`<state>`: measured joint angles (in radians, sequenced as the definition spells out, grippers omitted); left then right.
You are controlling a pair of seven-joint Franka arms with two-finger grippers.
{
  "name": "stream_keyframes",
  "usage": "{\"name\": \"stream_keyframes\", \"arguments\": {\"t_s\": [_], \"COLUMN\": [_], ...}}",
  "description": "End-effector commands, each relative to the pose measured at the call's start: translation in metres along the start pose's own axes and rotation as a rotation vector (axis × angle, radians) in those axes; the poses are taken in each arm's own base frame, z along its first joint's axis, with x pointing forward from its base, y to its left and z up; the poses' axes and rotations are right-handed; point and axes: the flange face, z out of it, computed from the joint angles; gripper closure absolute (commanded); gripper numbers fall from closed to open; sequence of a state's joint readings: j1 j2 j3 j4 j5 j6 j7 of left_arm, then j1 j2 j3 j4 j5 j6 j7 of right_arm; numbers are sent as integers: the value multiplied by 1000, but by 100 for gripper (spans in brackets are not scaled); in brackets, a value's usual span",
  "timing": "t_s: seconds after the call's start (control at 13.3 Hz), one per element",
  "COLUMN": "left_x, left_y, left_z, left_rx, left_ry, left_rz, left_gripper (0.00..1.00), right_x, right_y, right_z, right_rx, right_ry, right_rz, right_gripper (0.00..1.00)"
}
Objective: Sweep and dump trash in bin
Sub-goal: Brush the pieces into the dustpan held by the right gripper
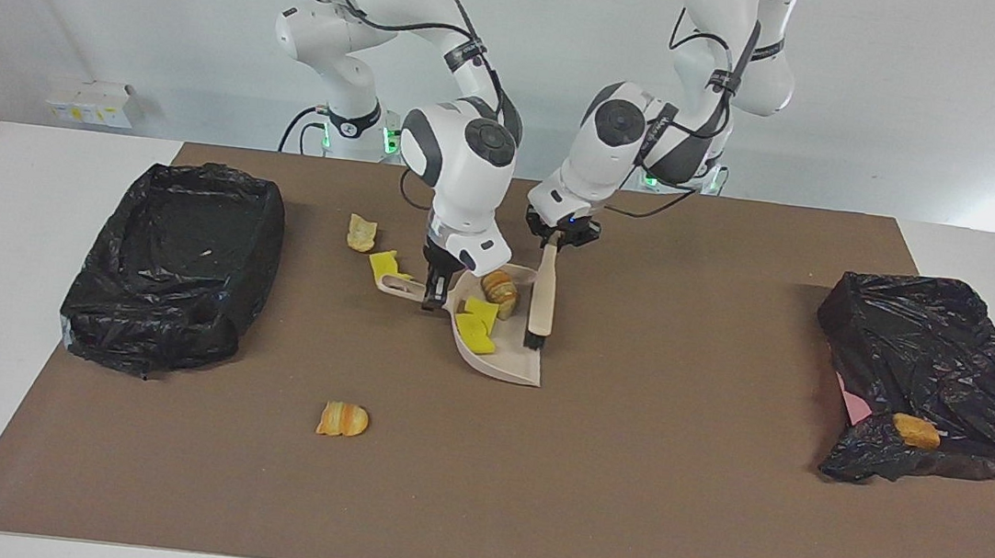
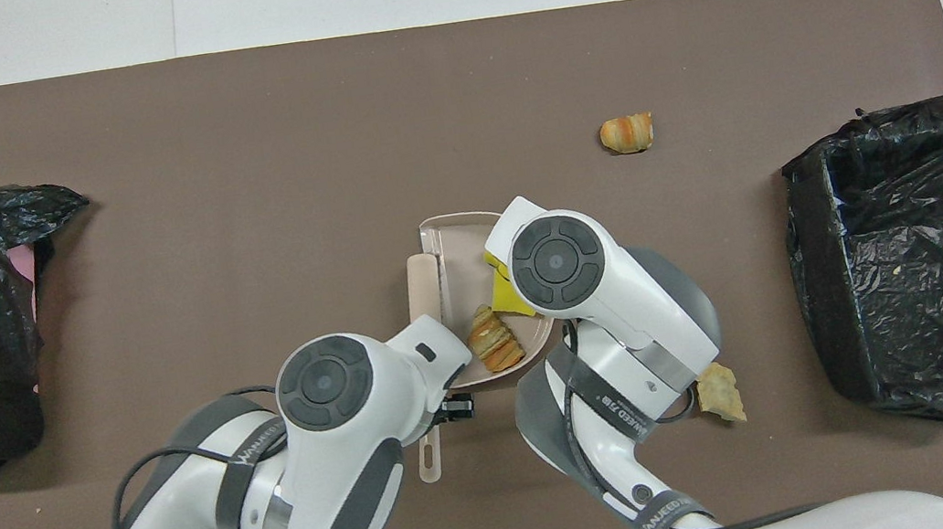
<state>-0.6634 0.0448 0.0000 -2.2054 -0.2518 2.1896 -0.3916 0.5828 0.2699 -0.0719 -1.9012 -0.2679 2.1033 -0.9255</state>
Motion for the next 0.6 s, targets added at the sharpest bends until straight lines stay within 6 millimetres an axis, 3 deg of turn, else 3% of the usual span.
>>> {"name": "stream_keyframes", "arguments": {"t_s": [0.0, 0.07, 0.22, 0.37, 0.52], "left_x": [23, 24, 15, -1, -33], "left_y": [-53, -64, -63, -52, -29], "left_z": [-25, -30, -36, -32, -23], "left_rx": [-20, -10, 55, 92, 112], "left_ry": [-18, -26, -32, -33, -47], "left_rz": [-110, -151, -212, -363, -293], "left_gripper": [100, 100, 100, 100, 100], "right_x": [-7, -8, -10, -29, -63], "right_y": [-7, -8, -7, 1, 7], "right_z": [-1, 0, -2, -24, -42], "right_rx": [-24, -23, -26, -53, -64], "right_ry": [7, 8, 11, 34, 39], "right_rz": [44, 49, 73, 123, 158], "right_gripper": [100, 100, 100, 100, 100]}}
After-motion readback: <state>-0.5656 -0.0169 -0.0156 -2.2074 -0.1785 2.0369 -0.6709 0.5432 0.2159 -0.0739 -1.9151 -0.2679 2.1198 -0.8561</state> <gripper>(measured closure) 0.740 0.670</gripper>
